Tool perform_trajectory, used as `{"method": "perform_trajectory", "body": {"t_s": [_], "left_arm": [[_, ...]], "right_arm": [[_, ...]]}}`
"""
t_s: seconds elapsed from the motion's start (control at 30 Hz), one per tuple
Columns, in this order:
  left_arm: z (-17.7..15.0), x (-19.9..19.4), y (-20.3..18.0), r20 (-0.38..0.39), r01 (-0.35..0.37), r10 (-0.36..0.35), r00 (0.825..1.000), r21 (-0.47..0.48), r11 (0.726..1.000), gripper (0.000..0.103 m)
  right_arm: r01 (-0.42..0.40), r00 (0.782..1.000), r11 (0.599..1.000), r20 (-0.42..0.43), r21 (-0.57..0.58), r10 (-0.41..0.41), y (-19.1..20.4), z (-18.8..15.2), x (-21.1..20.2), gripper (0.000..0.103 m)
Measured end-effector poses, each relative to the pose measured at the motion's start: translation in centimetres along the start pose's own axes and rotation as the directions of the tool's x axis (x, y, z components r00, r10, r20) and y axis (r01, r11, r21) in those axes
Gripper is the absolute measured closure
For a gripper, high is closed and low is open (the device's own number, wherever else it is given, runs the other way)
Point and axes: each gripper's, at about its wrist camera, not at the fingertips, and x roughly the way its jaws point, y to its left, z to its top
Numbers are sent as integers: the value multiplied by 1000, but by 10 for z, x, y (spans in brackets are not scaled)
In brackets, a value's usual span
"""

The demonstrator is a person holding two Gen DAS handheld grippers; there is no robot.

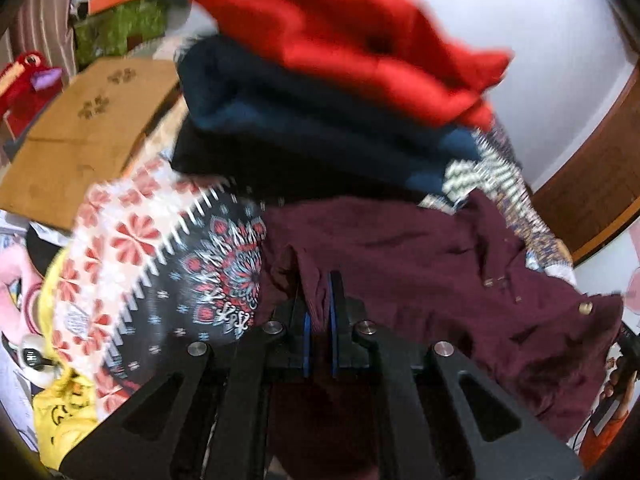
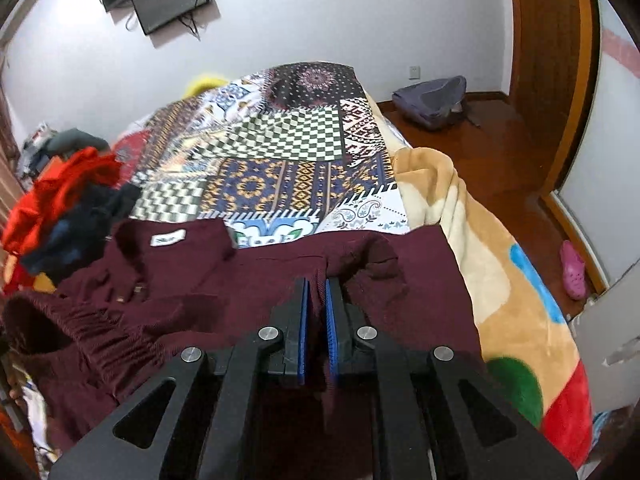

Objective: Fold large clothes

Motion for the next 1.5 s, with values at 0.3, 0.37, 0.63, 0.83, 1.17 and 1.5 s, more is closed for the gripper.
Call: {"method": "perform_trajectory", "body": {"t_s": [0.3, 0.37, 0.63, 0.83, 1.17, 1.5], "left_arm": [[-9, 10, -12, -21, -67, 69, 997, 77, 995, 92], [-7, 0, -15, -31, -73, 76, 997, 83, 994, 89], [-10, -79, -32, 148, -83, 65, 987, 115, 990, 34], [-25, -95, -41, 173, -113, 83, 981, 173, 978, 15], [-58, -26, -62, -80, -23, 46, 996, 262, 965, 15], [-8, 28, -74, -78, -42, 66, 995, 275, 961, 15]], "right_arm": [[60, 998, 995, -18, -85, -62, 10, 8, -11, 85], [52, 998, 995, -20, -83, -54, 9, 10, -18, 76], [65, 995, 991, 79, -115, -56, 17, 7, -67, 38], [17, 999, 985, 33, -170, -11, 35, -5, -64, 36], [-59, 995, 953, -99, -296, 31, 80, -30, -38, 36], [8, 992, 940, -119, -341, -51, 79, -18, 10, 36]]}}
